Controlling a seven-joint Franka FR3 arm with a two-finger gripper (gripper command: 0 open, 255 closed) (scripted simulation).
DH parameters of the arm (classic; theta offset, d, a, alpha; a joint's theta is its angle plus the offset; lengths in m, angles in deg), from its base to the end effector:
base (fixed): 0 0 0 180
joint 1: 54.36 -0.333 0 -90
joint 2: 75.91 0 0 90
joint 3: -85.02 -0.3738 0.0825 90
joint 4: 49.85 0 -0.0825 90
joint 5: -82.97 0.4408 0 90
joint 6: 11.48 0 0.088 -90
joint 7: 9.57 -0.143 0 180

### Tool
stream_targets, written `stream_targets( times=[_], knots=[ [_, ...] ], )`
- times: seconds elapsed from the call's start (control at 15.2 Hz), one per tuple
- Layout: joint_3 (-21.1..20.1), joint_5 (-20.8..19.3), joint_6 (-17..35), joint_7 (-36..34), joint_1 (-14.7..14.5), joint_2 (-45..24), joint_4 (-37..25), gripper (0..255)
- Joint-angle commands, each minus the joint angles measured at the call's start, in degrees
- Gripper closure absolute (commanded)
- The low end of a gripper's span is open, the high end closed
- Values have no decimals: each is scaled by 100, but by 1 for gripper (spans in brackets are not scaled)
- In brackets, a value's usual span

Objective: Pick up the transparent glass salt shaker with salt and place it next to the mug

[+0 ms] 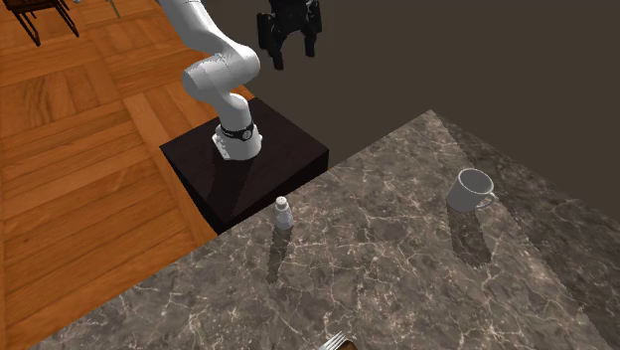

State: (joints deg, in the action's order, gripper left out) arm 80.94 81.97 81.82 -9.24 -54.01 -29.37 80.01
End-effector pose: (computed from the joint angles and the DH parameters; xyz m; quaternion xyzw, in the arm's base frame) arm 0.3246 0.0283 0.6569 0.9953 0.0262 0.0870 0.0328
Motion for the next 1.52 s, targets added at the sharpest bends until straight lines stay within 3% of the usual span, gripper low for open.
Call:
stream_targets(
  times=[0.0,0.73,1.45],
  knots=[
    [0,0,0,0,0,0,0,0],
    [1092,-75,1536,1048,167,-1039,829,0],
    [2138,366,2952,2357,152,-2978,792,0]
  ],
)
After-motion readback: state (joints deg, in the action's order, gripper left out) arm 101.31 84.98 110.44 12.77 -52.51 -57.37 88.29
